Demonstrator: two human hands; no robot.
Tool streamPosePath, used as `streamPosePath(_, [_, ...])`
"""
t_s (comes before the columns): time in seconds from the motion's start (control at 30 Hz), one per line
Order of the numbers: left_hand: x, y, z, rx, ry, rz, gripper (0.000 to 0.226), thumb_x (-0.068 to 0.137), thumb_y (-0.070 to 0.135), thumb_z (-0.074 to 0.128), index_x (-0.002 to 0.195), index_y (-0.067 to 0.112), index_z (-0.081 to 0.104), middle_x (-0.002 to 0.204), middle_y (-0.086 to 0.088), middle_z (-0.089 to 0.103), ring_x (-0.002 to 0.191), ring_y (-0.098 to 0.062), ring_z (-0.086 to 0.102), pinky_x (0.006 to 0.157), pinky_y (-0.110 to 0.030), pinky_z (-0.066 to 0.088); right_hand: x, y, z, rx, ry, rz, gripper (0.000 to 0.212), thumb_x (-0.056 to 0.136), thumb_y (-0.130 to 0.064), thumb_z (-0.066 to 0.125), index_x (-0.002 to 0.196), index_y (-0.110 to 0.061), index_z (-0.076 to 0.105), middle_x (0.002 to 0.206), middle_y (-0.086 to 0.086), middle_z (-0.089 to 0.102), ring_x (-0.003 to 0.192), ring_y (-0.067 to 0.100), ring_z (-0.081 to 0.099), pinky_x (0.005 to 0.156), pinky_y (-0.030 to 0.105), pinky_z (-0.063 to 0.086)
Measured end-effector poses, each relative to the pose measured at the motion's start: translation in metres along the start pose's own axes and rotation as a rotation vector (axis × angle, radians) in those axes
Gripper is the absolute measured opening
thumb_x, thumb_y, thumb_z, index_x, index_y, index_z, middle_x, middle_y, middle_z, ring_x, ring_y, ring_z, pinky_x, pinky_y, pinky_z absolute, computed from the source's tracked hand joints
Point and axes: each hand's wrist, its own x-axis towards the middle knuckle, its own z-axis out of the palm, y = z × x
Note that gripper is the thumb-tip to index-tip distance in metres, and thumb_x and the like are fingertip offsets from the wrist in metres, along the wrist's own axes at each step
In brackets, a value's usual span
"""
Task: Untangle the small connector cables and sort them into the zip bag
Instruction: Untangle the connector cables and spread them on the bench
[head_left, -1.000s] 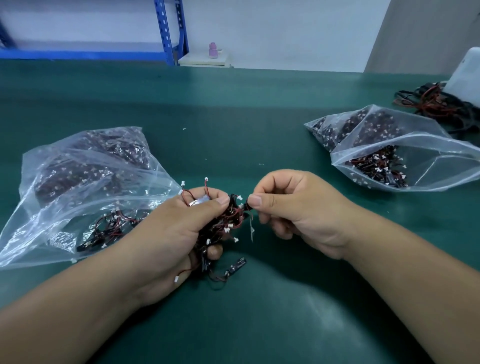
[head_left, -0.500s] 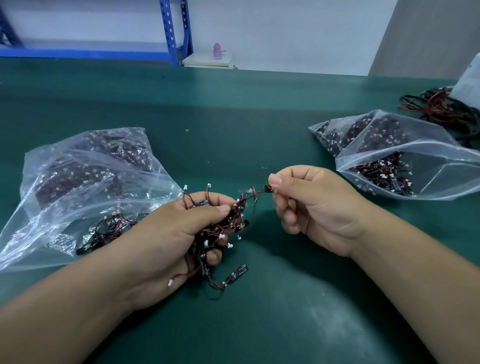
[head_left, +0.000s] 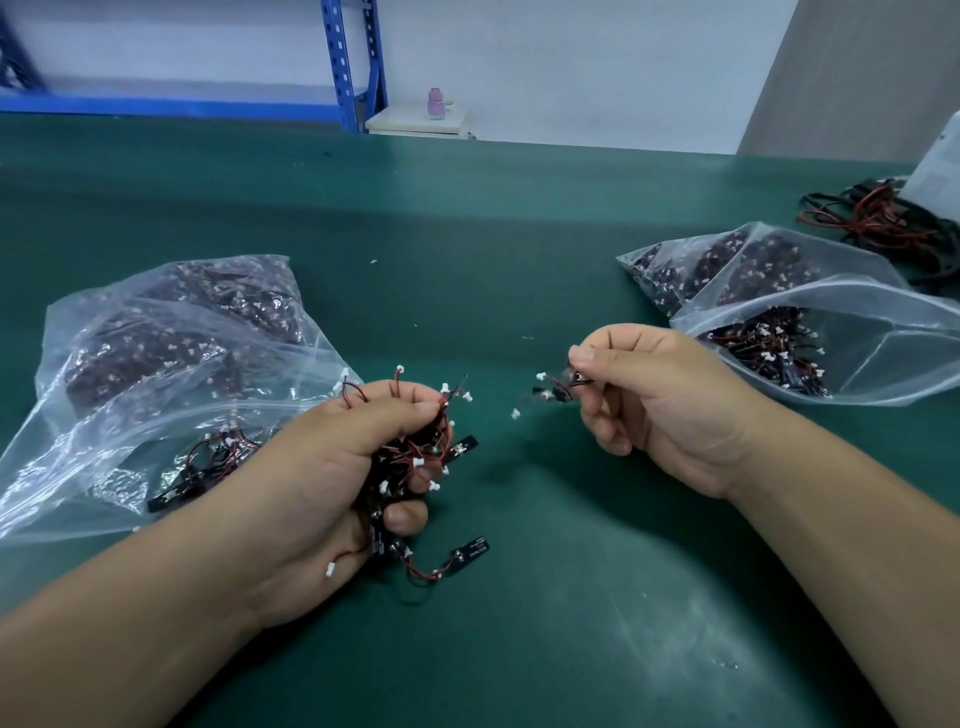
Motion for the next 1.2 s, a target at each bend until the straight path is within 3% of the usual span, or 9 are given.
streamPosePath(0.23, [0.016,-0.004,-0.011,-0.105,0.031,-0.012,0.029,0.059,0.035,0.08,0.081,0.016,0.073,0.073,-0.006,0.062,0.047,-0.016,0.047,0.039,-0.022,0.033,0.0,-0.001,0.006,0.048,-0.01,-0.048,0.017,0.075,-0.029,0.073,0.07,-0.019,0.061,0.056,0.002,0.053,0.043,0.014,0.041,0.043,0.022,0.024])
streamPosePath(0.3, [0.015,-0.005,-0.012,-0.12,0.021,-0.014,0.031,0.058,0.036,0.085,0.079,0.015,0.074,0.072,-0.006,0.062,0.045,-0.017,0.048,0.038,-0.022,0.033,0.001,0.001,0.01,-0.282,0.077,-0.166,0.018,0.081,-0.024,0.077,0.068,-0.018,0.067,0.056,-0.008,0.053,0.046,0.008,0.038,0.046,0.022,0.026])
streamPosePath(0.37, [0.015,-0.005,-0.013,-0.121,-0.001,-0.014,0.042,0.051,0.039,0.091,0.081,0.015,0.074,0.073,-0.007,0.063,0.046,-0.017,0.049,0.039,-0.022,0.034,0.002,0.006,0.013,-0.665,0.128,-0.276,0.018,0.083,-0.023,0.078,0.069,-0.018,0.069,0.061,-0.014,0.056,0.049,0.002,0.042,0.051,0.012,0.031])
streamPosePath(0.4, [0.016,-0.006,-0.014,-0.113,-0.008,-0.011,0.048,0.047,0.041,0.093,0.083,0.015,0.074,0.074,-0.007,0.062,0.047,-0.018,0.049,0.04,-0.023,0.034,0.003,0.007,0.015,-0.729,0.145,-0.291,0.018,0.084,-0.023,0.078,0.069,-0.019,0.069,0.064,-0.015,0.057,0.05,0.001,0.044,0.051,0.01,0.032])
streamPosePath(0.5, [0.018,-0.007,-0.016,-0.095,-0.025,0.005,0.051,0.046,0.042,0.093,0.085,0.016,0.073,0.076,-0.008,0.063,0.048,-0.017,0.049,0.042,-0.023,0.035,0.004,0.01,0.012,-0.552,0.234,-0.251,0.021,0.088,-0.023,0.074,0.07,-0.015,0.067,0.055,-0.015,0.055,0.046,0.001,0.04,0.047,0.011,0.032])
streamPosePath(0.63, [0.019,-0.009,-0.019,-0.096,-0.045,0.01,0.046,0.049,0.042,0.093,0.084,0.018,0.073,0.076,-0.008,0.065,0.048,-0.017,0.05,0.044,-0.023,0.036,0.004,0.006,0.01,-0.281,0.27,-0.141,0.024,0.092,-0.022,0.069,0.068,-0.022,0.066,0.061,0.0,0.063,0.046,0.012,0.047,0.043,0.023,0.036])
streamPosePath(0.9, [0.011,-0.007,-0.013,-0.075,-0.032,0.006,0.035,0.053,0.038,0.088,0.079,0.02,0.074,0.075,-0.007,0.064,0.05,-0.016,0.05,0.039,-0.022,0.034,0.002,-0.007,0.016,0.079,0.23,-0.192,0.024,0.095,-0.013,0.065,0.071,-0.018,0.066,0.068,0.006,0.066,0.05,0.014,0.055,0.042,0.025,0.042])
streamPosePath(1.1, [0.002,-0.003,-0.005,-0.052,-0.019,-0.013,0.027,0.059,0.033,0.079,0.081,0.018,0.073,0.076,-0.007,0.062,0.052,-0.013,0.05,0.036,-0.022,0.032,0.002,0.005,0.017,-0.174,0.185,-0.186,0.018,0.091,-0.01,0.069,0.074,-0.016,0.069,0.106,0.003,0.074,0.053,0.017,0.064,0.046,0.025,0.05])
streamPosePath(1.2, [0.002,-0.004,-0.004,-0.047,-0.008,-0.004,0.024,0.061,0.032,0.078,0.08,0.018,0.074,0.075,-0.008,0.062,0.051,-0.014,0.049,0.036,-0.022,0.032,0.007,0.009,0.01,-0.182,0.284,-0.182,0.017,0.091,-0.016,0.07,0.074,-0.014,0.068,0.087,0.01,0.072,0.047,0.014,0.057,0.042,0.025,0.043])
